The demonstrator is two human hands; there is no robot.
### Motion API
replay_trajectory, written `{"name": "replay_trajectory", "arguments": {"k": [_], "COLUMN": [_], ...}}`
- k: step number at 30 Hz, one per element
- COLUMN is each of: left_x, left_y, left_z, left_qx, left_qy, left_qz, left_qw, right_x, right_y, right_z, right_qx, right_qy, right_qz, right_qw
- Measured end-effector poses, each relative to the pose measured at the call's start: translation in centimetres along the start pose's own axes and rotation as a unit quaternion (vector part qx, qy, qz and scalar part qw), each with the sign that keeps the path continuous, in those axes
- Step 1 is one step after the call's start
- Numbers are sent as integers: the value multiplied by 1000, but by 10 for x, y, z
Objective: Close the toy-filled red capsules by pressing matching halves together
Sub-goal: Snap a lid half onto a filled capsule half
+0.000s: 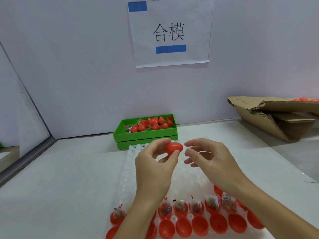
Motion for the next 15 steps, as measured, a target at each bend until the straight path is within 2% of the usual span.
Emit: {"name": "replay_trajectory", "arguments": {"k": [4, 8, 12, 15], "left_x": [1, -3, -4, -2], "left_y": [-3, -1, 0, 1], "left_z": [8, 10, 11, 10], "left_qx": [47, 59, 66, 73], "left_qy": [58, 72, 75, 76], "left_qz": [3, 5, -4, -15], "left_qw": [997, 996, 995, 994], "right_x": [9, 19, 30, 32], "right_y": [-1, 3, 10, 12], "right_z": [-6, -6, -11, -13], "right_qx": [0, 26, 29, 16], "right_qy": [26, -1, 16, -16], "right_qz": [-2, 9, -31, -36], "right_qw": [1000, 1000, 999, 999]}}
Point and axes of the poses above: each hand's wrist, its own y-axis towards the middle knuckle, its own x-axis out of the palm, z = x × y, the point moved 9 cm from there along y, towards the middle knuckle, and after that the axes turned 4 degrees about y, right-handed, at the moved point
